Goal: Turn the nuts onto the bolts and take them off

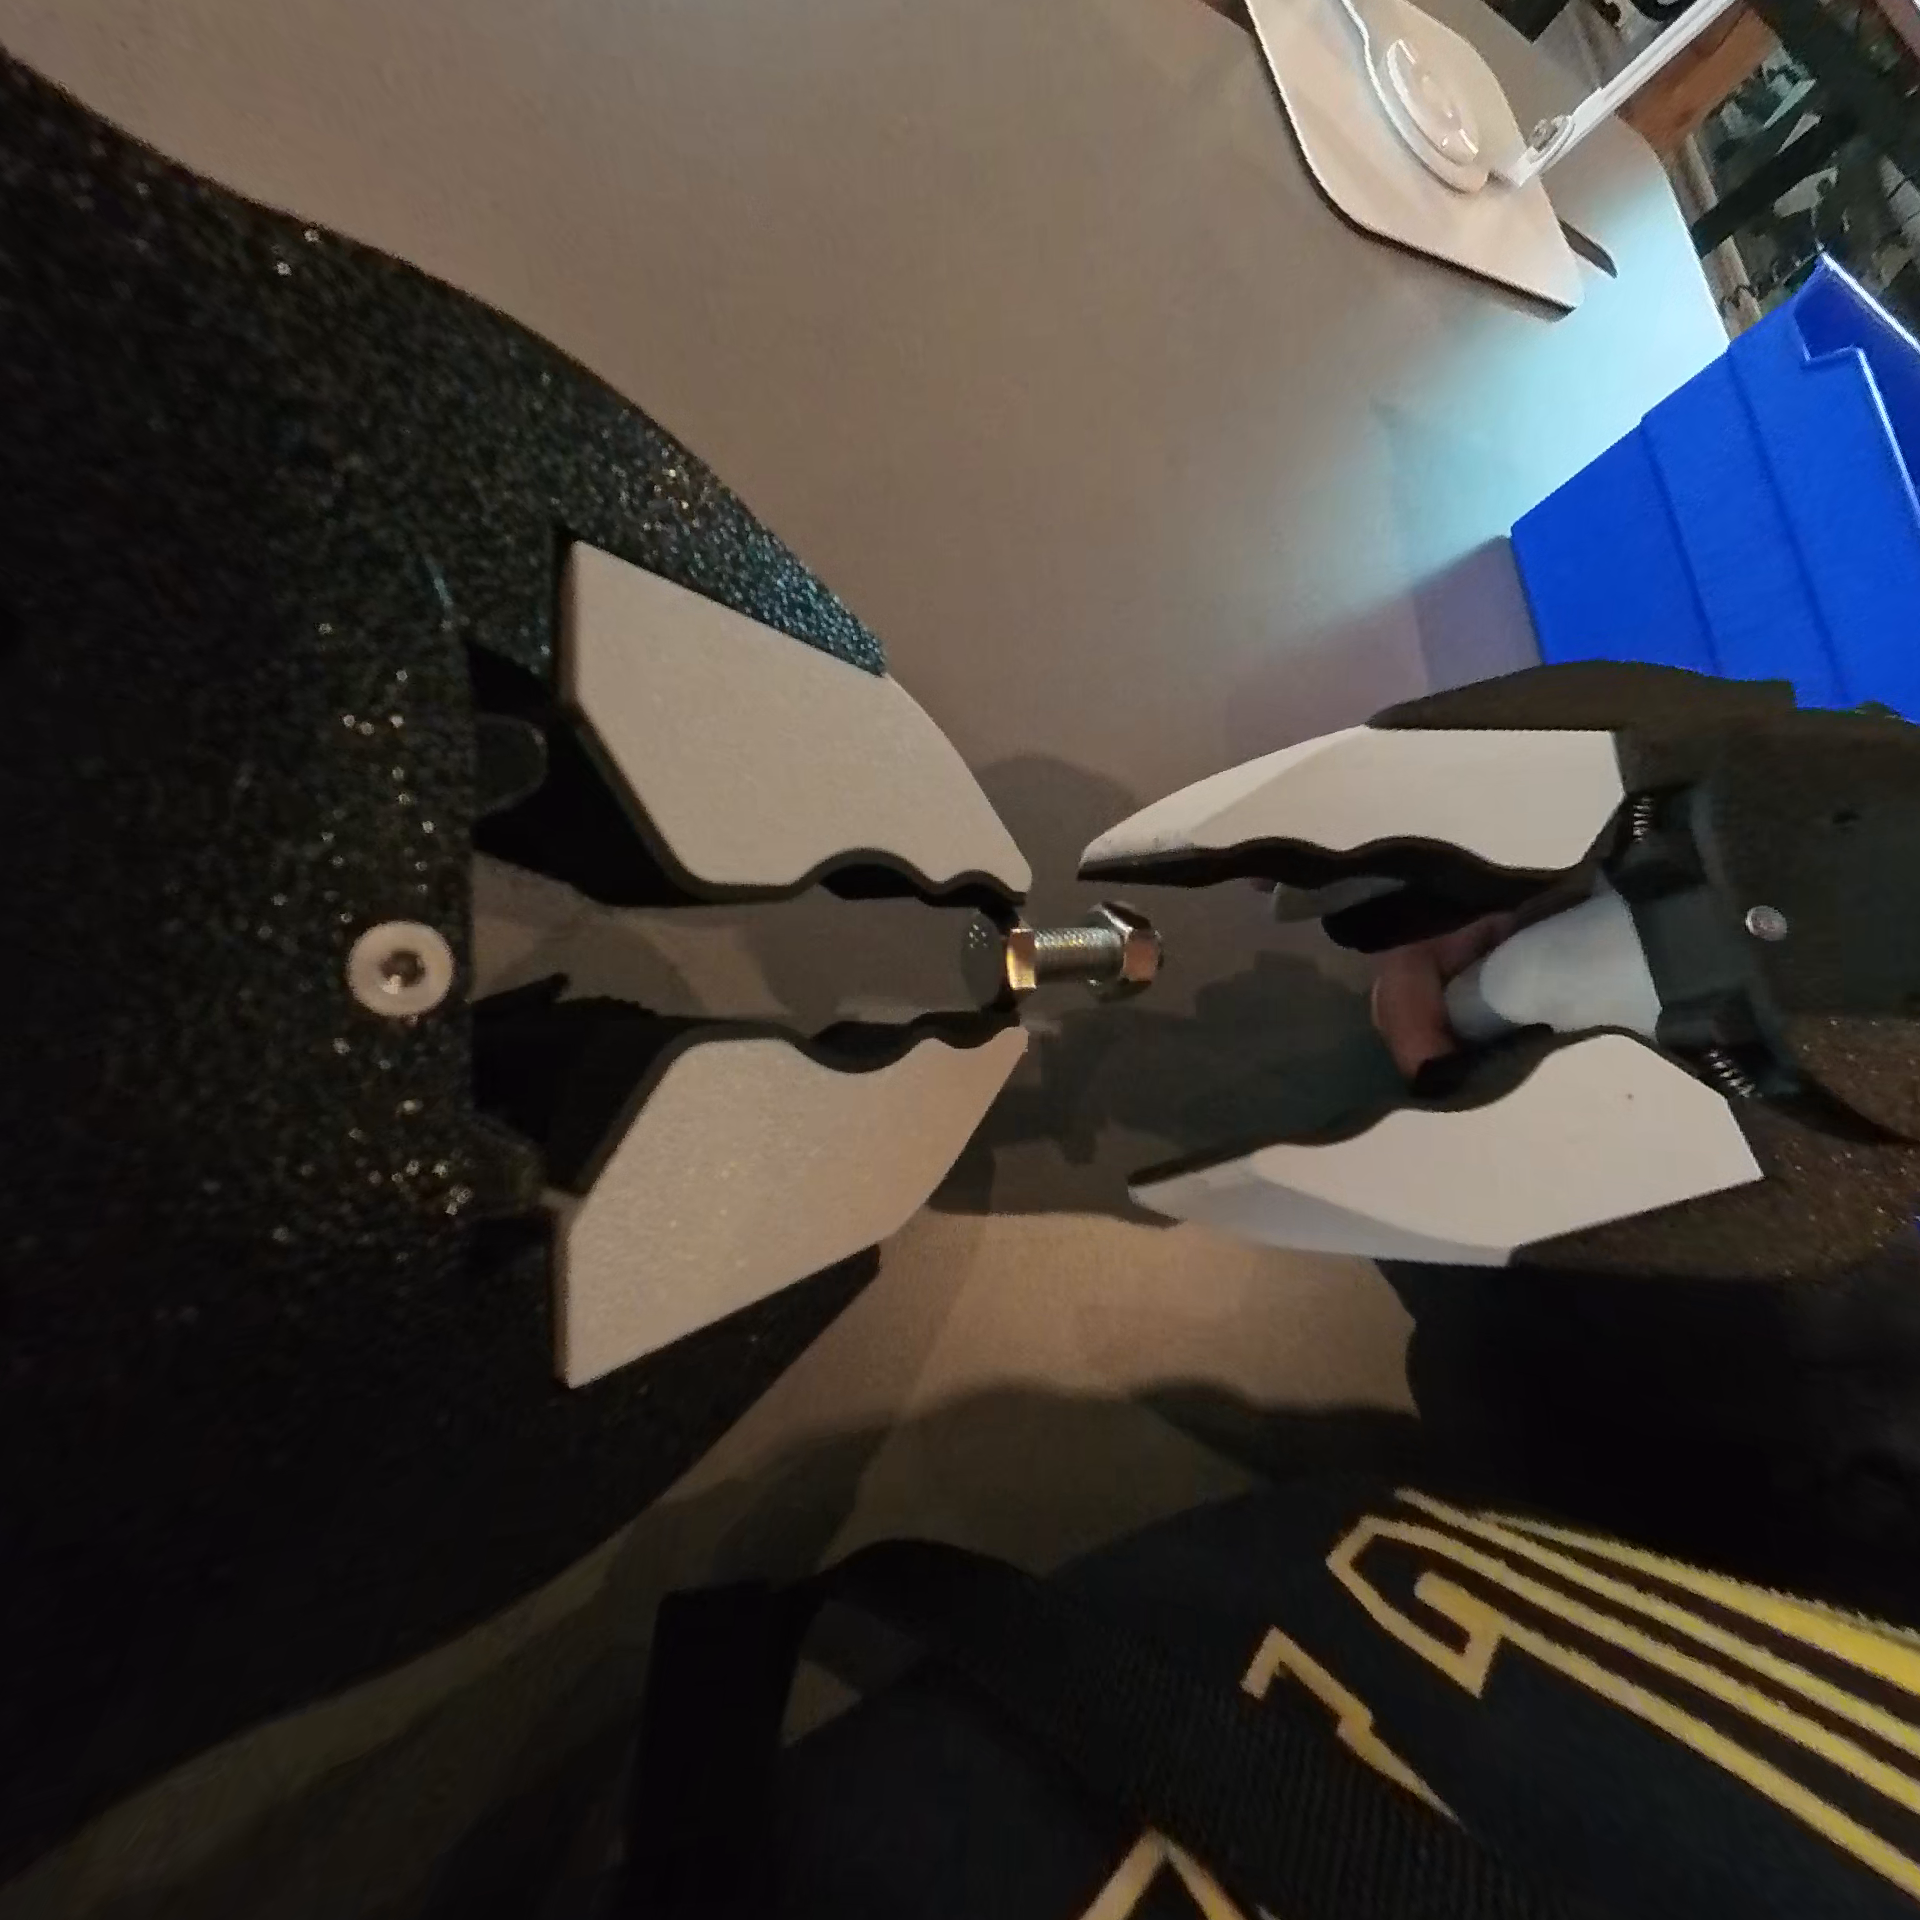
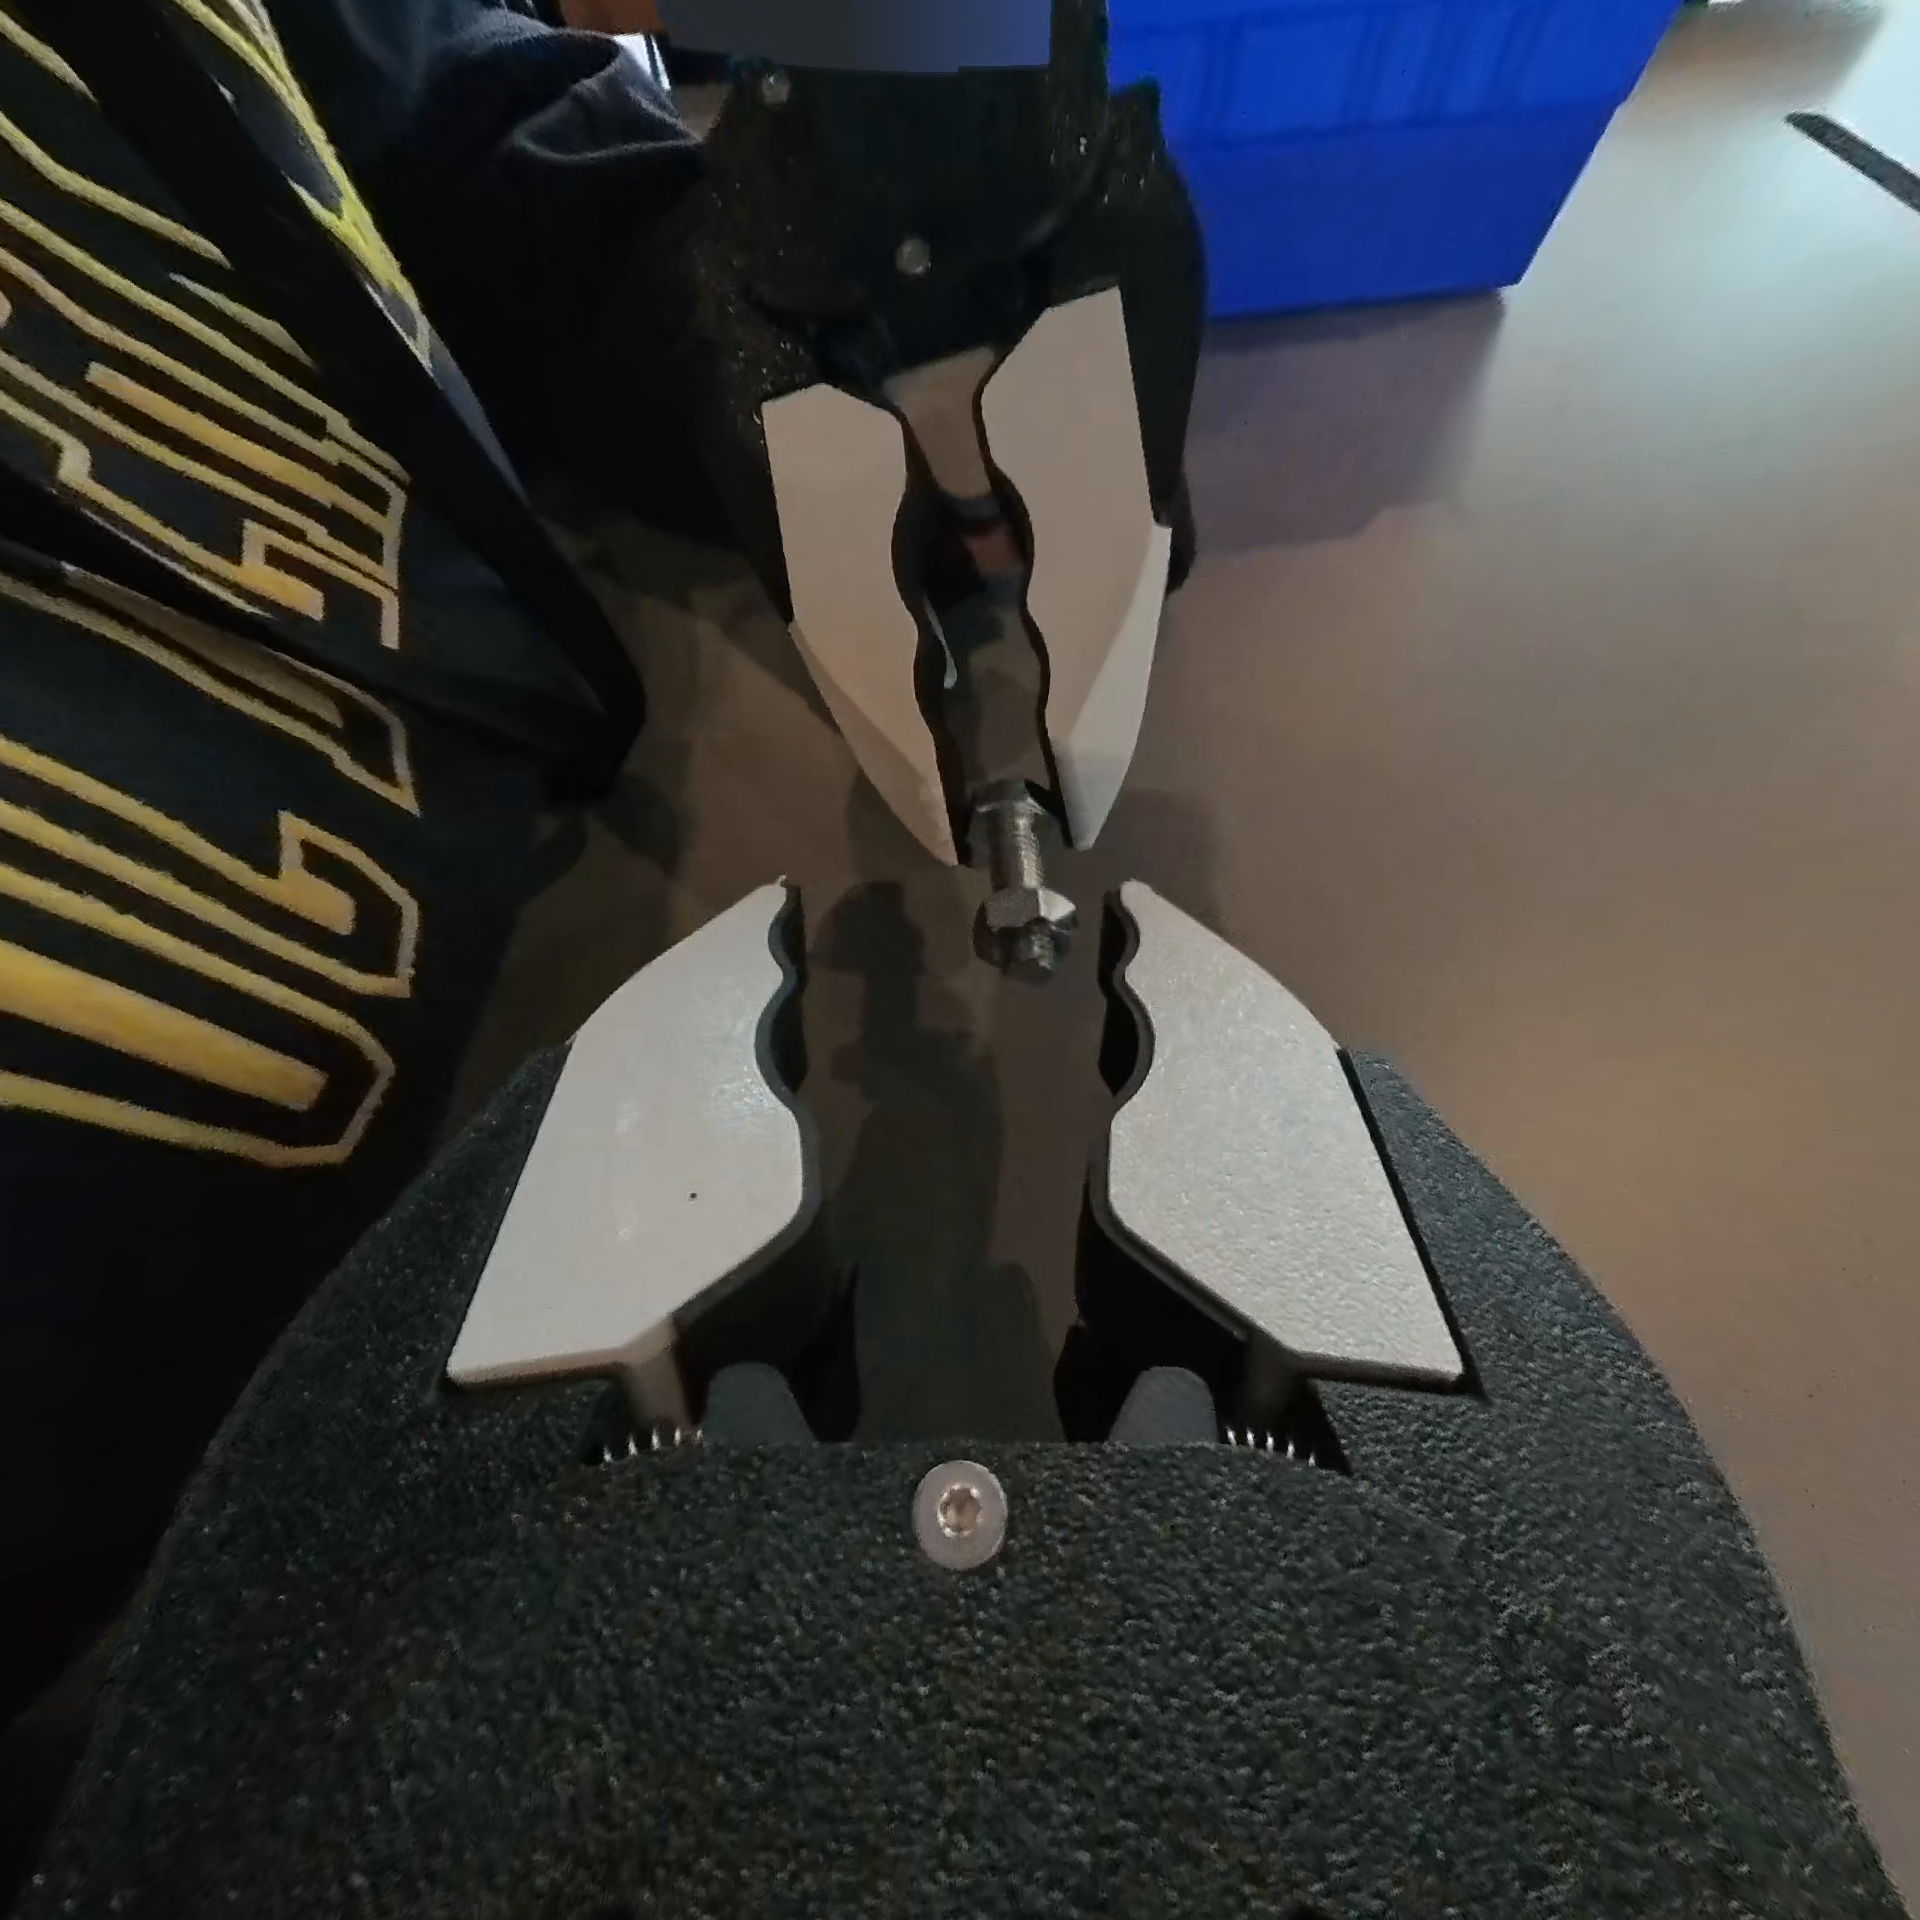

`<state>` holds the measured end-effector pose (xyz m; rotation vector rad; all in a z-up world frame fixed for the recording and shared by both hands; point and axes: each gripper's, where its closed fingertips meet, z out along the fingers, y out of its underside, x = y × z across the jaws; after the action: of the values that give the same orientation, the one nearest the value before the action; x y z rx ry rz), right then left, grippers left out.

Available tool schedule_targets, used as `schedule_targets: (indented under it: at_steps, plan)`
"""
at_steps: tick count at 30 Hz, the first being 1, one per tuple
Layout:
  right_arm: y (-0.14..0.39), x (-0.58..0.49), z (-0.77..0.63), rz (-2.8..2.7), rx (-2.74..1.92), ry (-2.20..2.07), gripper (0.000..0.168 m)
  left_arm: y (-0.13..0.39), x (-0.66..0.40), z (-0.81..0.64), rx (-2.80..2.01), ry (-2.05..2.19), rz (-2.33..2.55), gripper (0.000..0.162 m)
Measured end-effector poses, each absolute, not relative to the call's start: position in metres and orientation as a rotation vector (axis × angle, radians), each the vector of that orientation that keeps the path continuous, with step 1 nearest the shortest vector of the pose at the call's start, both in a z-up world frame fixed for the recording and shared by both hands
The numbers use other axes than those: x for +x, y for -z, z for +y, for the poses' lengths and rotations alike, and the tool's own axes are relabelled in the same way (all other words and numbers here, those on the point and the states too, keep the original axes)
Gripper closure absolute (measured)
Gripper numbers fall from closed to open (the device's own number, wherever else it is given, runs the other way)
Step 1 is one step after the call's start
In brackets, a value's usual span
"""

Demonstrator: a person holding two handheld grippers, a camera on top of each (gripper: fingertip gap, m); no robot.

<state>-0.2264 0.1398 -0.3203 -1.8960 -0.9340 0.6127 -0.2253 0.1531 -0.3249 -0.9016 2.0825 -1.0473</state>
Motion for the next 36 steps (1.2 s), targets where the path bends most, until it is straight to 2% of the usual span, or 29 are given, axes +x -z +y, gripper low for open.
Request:
schedule_targets:
  at_steps: [4,8,13,18,22,28,35,36]
  plan:
    - [0.299,-0.243,0.127,-0.987,-1.73,-0.727,0.123,0.325,-0.225,0.153,-0.904,1.045,2.084,0.144]
    - [0.306,-0.225,0.143,-0.879,-1.814,-0.619,0.111,0.324,-0.225,0.153,-0.902,1.05,2.079,0.144]
    - [0.327,-0.231,0.141,-0.964,-1.932,-0.577,0.11,0.324,-0.226,0.153,-0.898,1.056,2.08,0.144]
    - [0.321,-0.236,0.137,-0.982,-1.882,-0.617,0.111,0.325,-0.226,0.152,-0.895,1.051,2.086,0.144]
    - [0.306,-0.248,0.127,-1.009,-1.764,-0.714,0.12,0.325,-0.225,0.153,-0.9,1.051,2.083,0.144]
    - [0.322,-0.227,0.145,-0.87,-1.946,-0.632,0.106,0.324,-0.226,0.153,-0.896,1.053,2.082,0.144]
    - [0.321,-0.237,0.135,-0.971,-1.892,-0.654,0.11,0.326,-0.226,0.152,-0.893,1.05,2.097,0.144]
    - [0.314,-0.239,0.131,-0.981,-1.835,-0.69,0.119,0.327,-0.225,0.152,-0.897,1.04,2.095,0.144]
